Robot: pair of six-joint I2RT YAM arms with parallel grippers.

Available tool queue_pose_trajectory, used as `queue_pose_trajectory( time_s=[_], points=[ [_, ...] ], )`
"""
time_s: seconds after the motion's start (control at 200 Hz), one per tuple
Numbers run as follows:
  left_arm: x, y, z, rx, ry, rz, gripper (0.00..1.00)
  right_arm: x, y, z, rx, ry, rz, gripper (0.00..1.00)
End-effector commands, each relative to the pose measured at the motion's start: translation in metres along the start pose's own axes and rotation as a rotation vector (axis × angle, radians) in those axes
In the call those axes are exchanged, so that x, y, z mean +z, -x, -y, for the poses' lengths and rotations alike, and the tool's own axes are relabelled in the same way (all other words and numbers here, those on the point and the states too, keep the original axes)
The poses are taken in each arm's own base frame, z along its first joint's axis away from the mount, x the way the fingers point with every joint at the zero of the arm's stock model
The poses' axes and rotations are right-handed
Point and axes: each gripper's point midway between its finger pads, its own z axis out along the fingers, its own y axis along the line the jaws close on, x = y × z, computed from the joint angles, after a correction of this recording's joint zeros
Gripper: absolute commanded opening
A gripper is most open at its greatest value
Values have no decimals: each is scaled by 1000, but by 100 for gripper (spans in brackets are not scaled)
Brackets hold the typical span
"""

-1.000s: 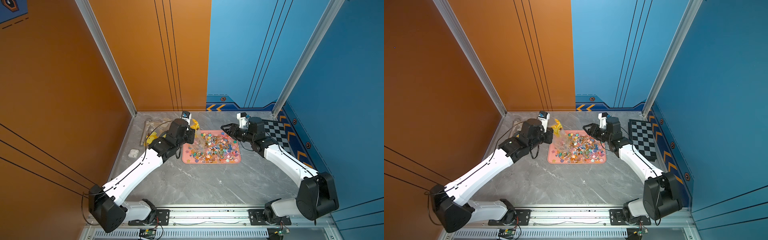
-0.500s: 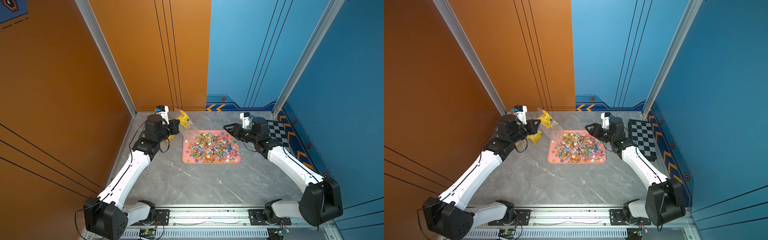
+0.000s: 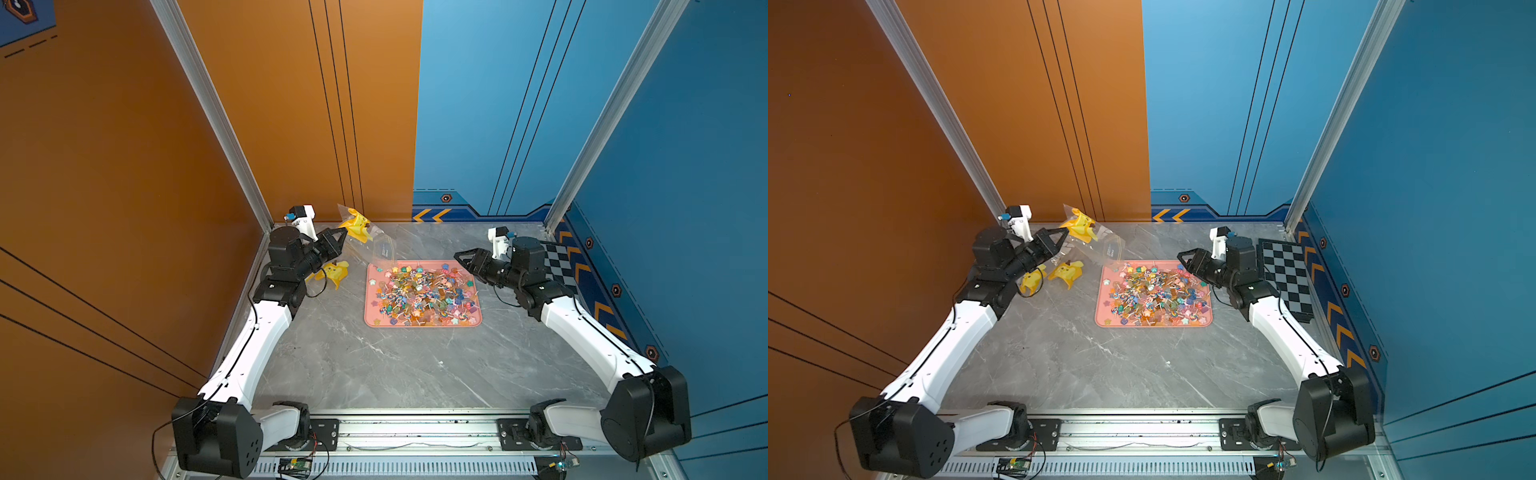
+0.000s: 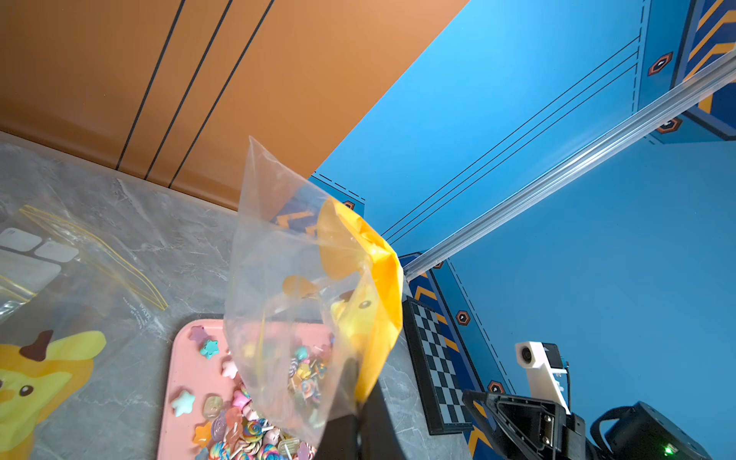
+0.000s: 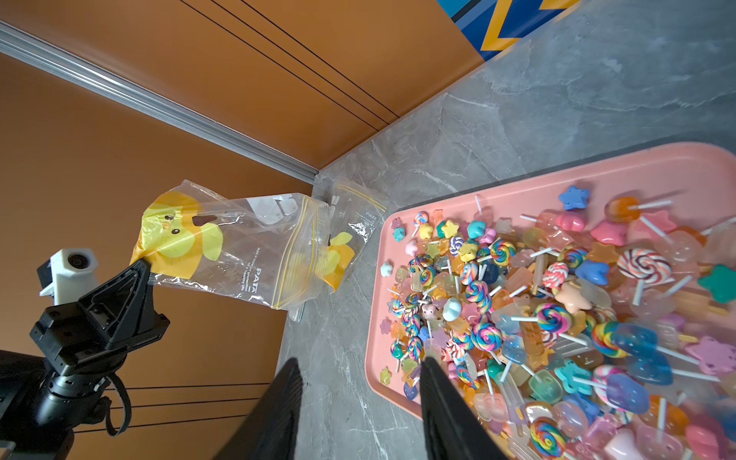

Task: Pour candies out of the ziploc bag
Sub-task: Place the ziploc bag in the ziploc bag.

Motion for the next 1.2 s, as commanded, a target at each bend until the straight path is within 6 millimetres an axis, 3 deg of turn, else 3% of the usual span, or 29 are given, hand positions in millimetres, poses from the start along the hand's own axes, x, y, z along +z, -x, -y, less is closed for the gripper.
queue_pose_trajectory(
  time_s=[0.0,0.11,0.26,0.415,0.435,0.561,0.646,0.781,0.831,1.031,1.196],
  points=[
    [8,-6,-14,-55,-28,-4,0,-8,0,-3,-27,-2,3,50],
    [15,-6,-27,-91,-26,11,0,-7,-2,1,-29,-14,-2,50],
    [26,5,-28,-70,-51,33,0,-7,-1,1,-28,-16,-5,50],
    [33,32,-33,-73,-86,107,0,-9,-2,1,-35,-20,-2,50],
    [32,45,-24,-62,-110,137,0,-9,-2,2,-33,-23,-4,50],
    [29,80,-30,-83,-141,224,0,-10,-3,3,-30,-24,-8,50],
    [22,100,-39,-97,-146,282,0,-10,-4,3,-31,-24,-8,50],
    [2,113,-66,-121,-97,364,0,-8,-9,6,-24,-27,-16,50],
    [-6,99,-95,-158,-26,372,0,-7,-11,8,-19,-27,-21,50],
    [-52,58,-161,-166,203,464,0,-7,-20,14,-20,-41,-38,50],
    [-62,19,-209,-229,317,420,0,-5,-23,14,-16,-36,-54,51]
  ],
)
